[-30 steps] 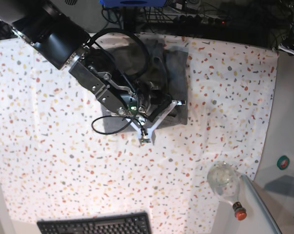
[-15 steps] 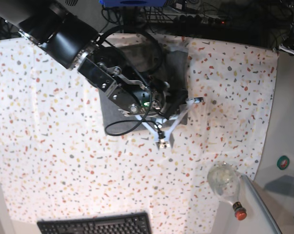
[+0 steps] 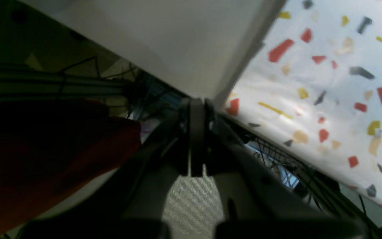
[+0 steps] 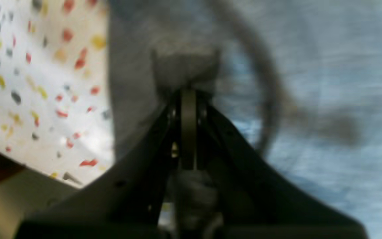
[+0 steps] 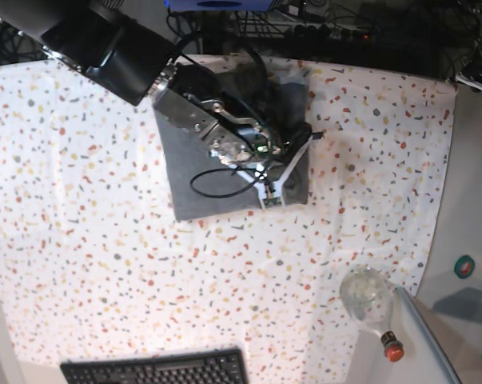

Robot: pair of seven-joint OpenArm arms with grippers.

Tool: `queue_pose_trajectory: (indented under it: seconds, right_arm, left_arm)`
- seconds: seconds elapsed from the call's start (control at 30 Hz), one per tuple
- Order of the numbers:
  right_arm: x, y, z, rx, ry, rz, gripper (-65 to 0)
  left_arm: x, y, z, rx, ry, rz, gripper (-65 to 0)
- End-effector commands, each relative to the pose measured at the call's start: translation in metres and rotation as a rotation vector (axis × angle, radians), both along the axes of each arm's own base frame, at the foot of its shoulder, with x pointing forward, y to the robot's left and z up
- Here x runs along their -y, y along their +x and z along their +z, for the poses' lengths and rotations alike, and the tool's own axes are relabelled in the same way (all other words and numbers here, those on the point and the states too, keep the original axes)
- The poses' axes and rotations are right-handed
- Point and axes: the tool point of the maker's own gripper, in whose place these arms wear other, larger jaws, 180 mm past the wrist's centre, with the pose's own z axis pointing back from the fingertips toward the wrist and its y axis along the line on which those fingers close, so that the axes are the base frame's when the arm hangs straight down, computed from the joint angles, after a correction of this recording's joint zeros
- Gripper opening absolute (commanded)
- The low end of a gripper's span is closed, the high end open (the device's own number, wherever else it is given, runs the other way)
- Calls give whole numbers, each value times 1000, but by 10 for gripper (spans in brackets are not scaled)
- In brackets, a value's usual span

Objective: Layout the t-shirt on the table in an organized manner, then fold the t-shirt properly
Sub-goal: 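Smooth and tuck the bundle edges with the right gripper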

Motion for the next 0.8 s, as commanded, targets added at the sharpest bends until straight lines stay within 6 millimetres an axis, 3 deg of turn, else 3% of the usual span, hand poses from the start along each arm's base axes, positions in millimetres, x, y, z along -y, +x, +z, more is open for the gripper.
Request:
queue_pose_trajectory:
  seconds: [0.0,0.13,0.27,0.37,0.43,0.5,0.63,0.77]
  right_arm:
    - [-11,12,12,35,22,12,-650]
    - [-27,17,23,83,32,100,-650]
    - [-45,15,59,129,121,151,-650]
    - [-25,11,70,75,138,124,-650]
    - [-4,6,70,28,143,58,-650]
    - [19,5,70,26,150,11,-650]
    - [64,11,74,61,164,-92,-650]
    - [133,21,68,111,119,-253,-650]
  left_arm:
    - [-10,5,12,22,39,-7,-650]
    - [-11,2,9,15,33,-1,-650]
    - [-9,3,9,18,33,-2,-650]
    - [-8,4,9,19,32,-4,-650]
    - [4,10,8,11,17,-74,-650]
    - [27,24,8,12,-15,-216,-650]
    - [85,32,12,51,-79,-416,-650]
    - [154,52,30,93,-114,-620,-650]
